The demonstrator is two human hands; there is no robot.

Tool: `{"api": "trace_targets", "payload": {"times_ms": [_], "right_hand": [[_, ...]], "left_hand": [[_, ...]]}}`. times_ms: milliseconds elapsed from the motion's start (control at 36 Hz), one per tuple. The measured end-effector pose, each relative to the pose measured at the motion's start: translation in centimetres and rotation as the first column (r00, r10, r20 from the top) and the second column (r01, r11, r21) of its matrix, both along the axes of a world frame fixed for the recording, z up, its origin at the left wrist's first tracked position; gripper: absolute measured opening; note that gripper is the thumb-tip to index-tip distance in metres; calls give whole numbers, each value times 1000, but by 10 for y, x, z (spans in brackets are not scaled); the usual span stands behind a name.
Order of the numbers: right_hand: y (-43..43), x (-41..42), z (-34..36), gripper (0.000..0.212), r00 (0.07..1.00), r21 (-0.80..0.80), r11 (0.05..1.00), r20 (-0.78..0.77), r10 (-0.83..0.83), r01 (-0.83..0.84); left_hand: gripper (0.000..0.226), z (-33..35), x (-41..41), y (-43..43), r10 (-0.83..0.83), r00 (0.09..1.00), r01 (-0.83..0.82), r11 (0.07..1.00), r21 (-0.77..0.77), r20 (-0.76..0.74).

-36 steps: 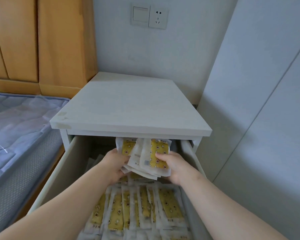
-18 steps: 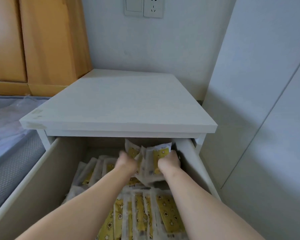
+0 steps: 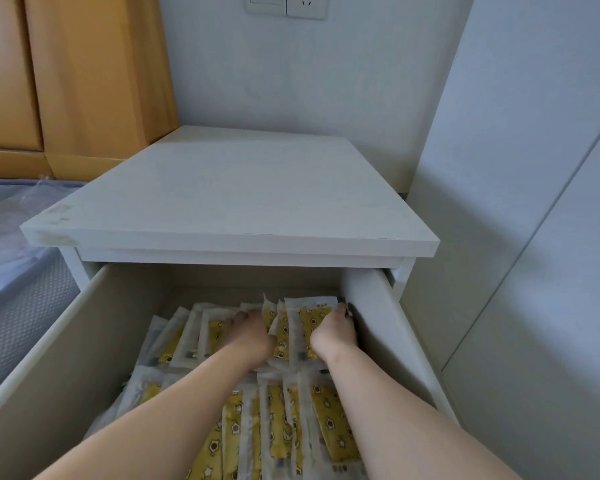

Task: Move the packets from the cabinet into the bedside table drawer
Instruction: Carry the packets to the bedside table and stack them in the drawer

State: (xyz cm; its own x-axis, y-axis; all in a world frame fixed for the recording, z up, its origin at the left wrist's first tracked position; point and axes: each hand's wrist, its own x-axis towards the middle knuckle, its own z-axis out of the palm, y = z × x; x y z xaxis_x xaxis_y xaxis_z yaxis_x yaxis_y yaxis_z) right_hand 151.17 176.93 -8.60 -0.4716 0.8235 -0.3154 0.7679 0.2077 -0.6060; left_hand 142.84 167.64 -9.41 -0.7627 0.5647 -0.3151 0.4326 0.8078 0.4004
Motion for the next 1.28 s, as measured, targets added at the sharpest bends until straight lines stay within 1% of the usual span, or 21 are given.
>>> {"api": "trace_targets", "payload": {"times_ms": [56, 111, 167, 250, 333, 444, 500, 583, 639, 695, 778, 833, 889, 972, 1083, 1195, 1278], "right_hand": [[-1, 1, 0, 72, 997, 39, 997, 23, 70, -71], [-3, 2, 0, 71, 985, 39, 986, 66, 159, -161], [-4, 2, -2, 66, 964, 38, 970, 131, 233, -239], [-3, 2, -4, 61, 945, 73, 956, 192, 266, -284], [-2, 2, -3, 63, 937, 69, 949, 192, 291, -309], [-6, -1, -1, 63, 914, 29, 921, 140, 381, -388], [-9, -4, -1, 62, 905, 4, 911, 113, 410, -413], [-12, -7, 2, 65, 888, -21, 893, 97, 449, -449], [-13, -8, 3, 66, 879, -17, 885, 111, 464, -465], [-13, -6, 3, 67, 873, 19, 885, 169, 456, -466], [-10, -1, 1, 63, 869, 110, 891, 302, 393, -441], [-9, 0, 1, 59, 877, 133, 902, 329, 350, -410], [-10, 1, 2, 56, 892, 151, 911, 318, 322, -383], [-9, 2, 3, 60, 917, 184, 919, 270, 294, -349], [-9, 2, 0, 67, 936, 97, 938, 160, 314, -331], [-9, -2, 0, 69, 967, 0, 969, -57, 247, -247], [-7, -2, 1, 67, 979, -22, 982, -83, 185, -187]], "left_hand": [[49, -1, -3, -4, -70, 997, 68, 997, -47, -41], [51, -1, -4, -7, -135, 988, 130, 989, -69, -78], [54, -2, -4, -8, -183, 976, 172, 980, -102, -117], [62, -2, -2, -10, -218, 969, 203, 970, -130, -115], [66, -2, -3, -17, -239, 965, 220, 962, -162, -106], [70, -1, -11, -26, -243, 963, 214, 953, -215, -118], [72, 0, -15, -31, -242, 962, 212, 953, -215, -127], [72, 0, -22, -38, -258, 958, 230, 952, -203, -126], [67, -1, -26, -40, -282, 951, 249, 943, -222, -130], [63, -3, -26, -41, -299, 946, 261, 931, -256, -123], [63, -4, -23, -40, -319, 940, 274, 916, -292, -120], [64, -3, -19, -38, -331, 935, 281, 911, -302, -130], [66, -4, -17, -36, -331, 934, 282, 913, -295, -132], [66, -5, -15, -34, -329, 935, 287, 922, -260, -133], [67, -5, -14, -34, -312, 942, 277, 930, -241, -122], [69, -5, -11, -31, -282, 954, 257, 945, -202, -104], [70, -5, -11, -29, -249, 962, 233, 962, -144, -108]]}}
